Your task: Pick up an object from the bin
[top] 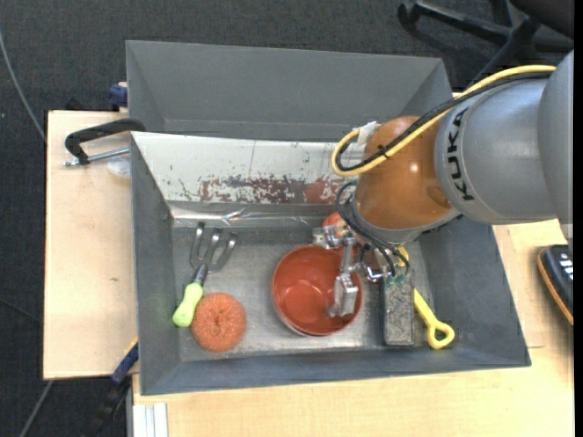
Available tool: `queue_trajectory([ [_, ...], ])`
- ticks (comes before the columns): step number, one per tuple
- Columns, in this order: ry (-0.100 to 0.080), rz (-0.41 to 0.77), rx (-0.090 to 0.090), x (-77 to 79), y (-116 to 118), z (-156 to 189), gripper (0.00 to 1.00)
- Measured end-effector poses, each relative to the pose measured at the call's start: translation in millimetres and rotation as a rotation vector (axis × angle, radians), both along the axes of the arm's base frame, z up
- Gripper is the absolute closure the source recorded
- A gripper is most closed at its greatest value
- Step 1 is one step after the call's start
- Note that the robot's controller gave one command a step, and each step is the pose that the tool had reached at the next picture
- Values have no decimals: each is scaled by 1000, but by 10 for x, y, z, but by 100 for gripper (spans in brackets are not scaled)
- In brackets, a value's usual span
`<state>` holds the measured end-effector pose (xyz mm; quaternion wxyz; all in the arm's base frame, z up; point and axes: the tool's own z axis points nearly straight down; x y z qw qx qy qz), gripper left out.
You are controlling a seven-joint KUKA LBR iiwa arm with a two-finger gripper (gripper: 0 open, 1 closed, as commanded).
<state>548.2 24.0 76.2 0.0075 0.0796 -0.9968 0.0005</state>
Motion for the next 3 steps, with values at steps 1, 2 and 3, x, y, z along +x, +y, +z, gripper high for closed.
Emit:
queue_trajectory([
  [1,-5,239,5,-99,-5,-53,0],
  [2,-10,-42,5,192,221,-73,0],
  [3,-4,-43,4,183,212,-69,100],
])
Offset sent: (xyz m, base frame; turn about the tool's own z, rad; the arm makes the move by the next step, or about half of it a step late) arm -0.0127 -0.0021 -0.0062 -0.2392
